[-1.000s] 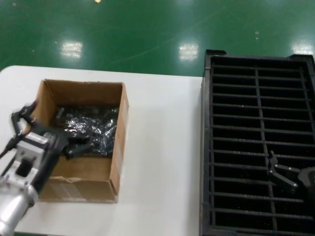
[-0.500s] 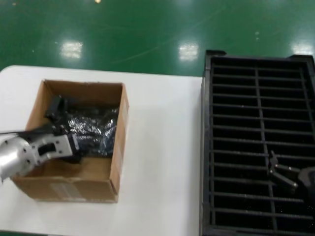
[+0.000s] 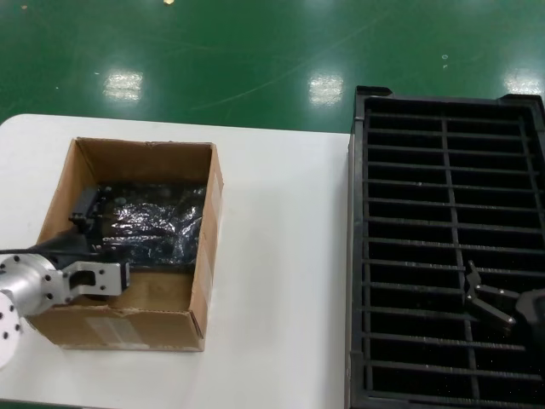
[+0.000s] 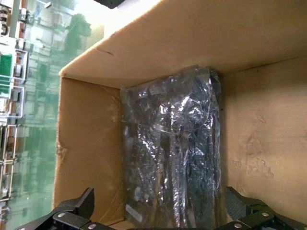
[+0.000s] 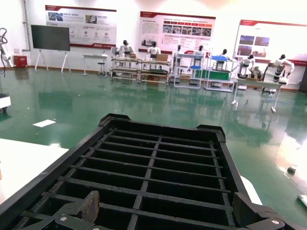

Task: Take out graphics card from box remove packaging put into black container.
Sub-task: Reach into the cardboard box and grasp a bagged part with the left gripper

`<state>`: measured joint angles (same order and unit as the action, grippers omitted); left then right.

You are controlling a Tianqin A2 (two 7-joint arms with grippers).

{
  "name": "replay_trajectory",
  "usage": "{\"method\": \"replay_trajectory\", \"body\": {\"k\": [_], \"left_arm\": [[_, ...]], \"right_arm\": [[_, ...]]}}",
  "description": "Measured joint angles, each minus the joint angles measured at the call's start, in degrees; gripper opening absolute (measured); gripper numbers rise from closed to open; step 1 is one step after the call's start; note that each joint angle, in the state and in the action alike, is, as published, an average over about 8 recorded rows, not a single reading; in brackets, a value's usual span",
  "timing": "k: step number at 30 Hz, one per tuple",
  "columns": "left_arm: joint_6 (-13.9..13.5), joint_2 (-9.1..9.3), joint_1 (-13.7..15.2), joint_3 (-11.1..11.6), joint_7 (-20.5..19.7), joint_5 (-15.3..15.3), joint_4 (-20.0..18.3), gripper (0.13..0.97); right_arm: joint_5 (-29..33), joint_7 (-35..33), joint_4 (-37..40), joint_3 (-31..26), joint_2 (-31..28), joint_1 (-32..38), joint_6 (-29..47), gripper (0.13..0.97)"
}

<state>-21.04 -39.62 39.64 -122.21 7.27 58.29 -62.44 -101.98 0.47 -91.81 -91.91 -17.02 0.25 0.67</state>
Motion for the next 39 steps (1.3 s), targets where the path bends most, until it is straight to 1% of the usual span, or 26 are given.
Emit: {"method": "replay_trajectory", "body": {"k": [4,8,12,17,20,21,29,30,31,38,39], "left_arm": [[1.96,2.77,-0.6,2.06,2.49,-0.9,2.48,0.93],[3.58,5.12,-0.86,3.96,4.59,-1.54,4.2,0.9],[4.63,7.0,-0.92,5.6,6.41,-1.98,5.48,0.9],[5.49,8.8,-0.67,7.08,8.49,-2.05,7.23,0.821],[5.83,9.66,-0.47,7.84,9.5,-2.03,8.23,0.774],[5.91,9.92,-0.41,8.09,9.79,-2.03,8.54,0.774],[6.2,11.54,-0.24,9.77,11.59,-2.14,10.0,0.581],[6.24,11.7,-0.26,9.92,11.81,-2.07,10.12,0.581],[6.3,11.85,-0.27,10.03,12.03,-1.97,10.25,0.555],[6.6,12.48,-0.54,10.85,13.36,-1.41,10.7,0.373],[6.56,12.49,-0.68,11.08,13.43,-1.52,10.51,0.373]], "right_arm": [[0.0,0.01,0.0,0.0,0.0,0.0,0.0,0.966],[0.0,0.01,0.0,0.0,0.0,0.0,0.0,0.966],[0.01,0.01,0.0,0.0,0.0,0.0,0.0,0.966],[0.01,0.01,0.0,0.0,0.0,0.0,0.0,0.966],[0.01,0.01,0.0,0.0,0.0,0.0,0.0,0.966],[0.01,0.01,0.0,0.0,0.0,0.0,0.0,0.966],[0.01,0.01,0.0,0.0,0.0,0.0,0.0,0.966],[0.01,0.01,0.0,0.0,0.0,0.0,0.0,0.966],[0.01,0.01,0.0,0.0,0.0,0.0,0.0,0.966],[0.01,0.01,0.0,0.0,0.0,0.0,0.0,0.966],[0.01,0.01,0.0,0.0,0.0,0.0,0.0,0.966]]}}
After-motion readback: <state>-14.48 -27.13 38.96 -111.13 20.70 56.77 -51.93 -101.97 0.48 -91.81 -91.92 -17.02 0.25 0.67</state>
